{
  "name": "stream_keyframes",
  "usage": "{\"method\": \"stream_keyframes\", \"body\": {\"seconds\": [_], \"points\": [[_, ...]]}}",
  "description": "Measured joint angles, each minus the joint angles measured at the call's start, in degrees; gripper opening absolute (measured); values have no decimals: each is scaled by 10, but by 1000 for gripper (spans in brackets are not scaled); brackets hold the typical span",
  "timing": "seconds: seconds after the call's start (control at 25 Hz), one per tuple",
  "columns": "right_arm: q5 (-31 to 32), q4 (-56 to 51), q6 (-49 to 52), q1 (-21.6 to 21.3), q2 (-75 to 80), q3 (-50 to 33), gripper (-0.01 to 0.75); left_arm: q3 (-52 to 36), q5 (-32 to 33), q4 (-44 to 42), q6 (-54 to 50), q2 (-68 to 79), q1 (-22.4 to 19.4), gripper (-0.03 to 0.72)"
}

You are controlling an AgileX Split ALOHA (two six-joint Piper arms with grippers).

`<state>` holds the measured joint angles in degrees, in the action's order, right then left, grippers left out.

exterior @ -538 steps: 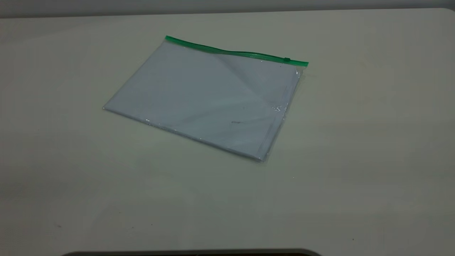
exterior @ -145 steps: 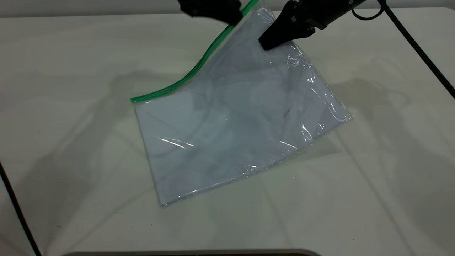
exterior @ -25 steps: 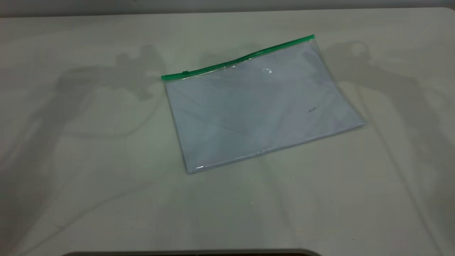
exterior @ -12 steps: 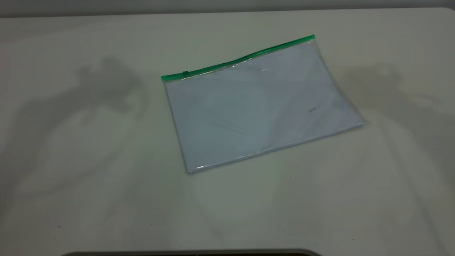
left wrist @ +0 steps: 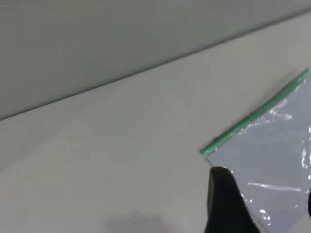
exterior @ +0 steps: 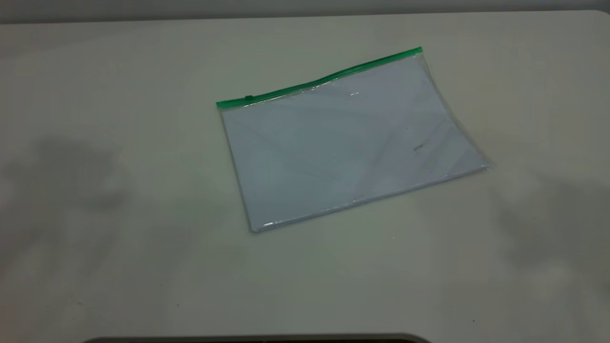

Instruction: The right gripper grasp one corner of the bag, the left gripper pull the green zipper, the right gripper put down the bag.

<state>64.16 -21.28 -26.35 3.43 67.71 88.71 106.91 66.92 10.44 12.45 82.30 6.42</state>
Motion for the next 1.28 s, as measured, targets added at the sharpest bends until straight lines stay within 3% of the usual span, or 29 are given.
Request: {"method": "stream_keyframes", "body": {"seconds": [0.28, 0.68, 1.28], "points": [[2, -11, 9, 0, -162, -150, 593, -137, 0, -16, -31, -163, 0, 466], [-34, -49, -3, 0, -405, -394, 591, -427, 0, -16, -34, -443, 0, 466], [-34, -47, -2, 0, -565, -559, 591, -713, -2, -69, -90, -664, 0, 466]]}}
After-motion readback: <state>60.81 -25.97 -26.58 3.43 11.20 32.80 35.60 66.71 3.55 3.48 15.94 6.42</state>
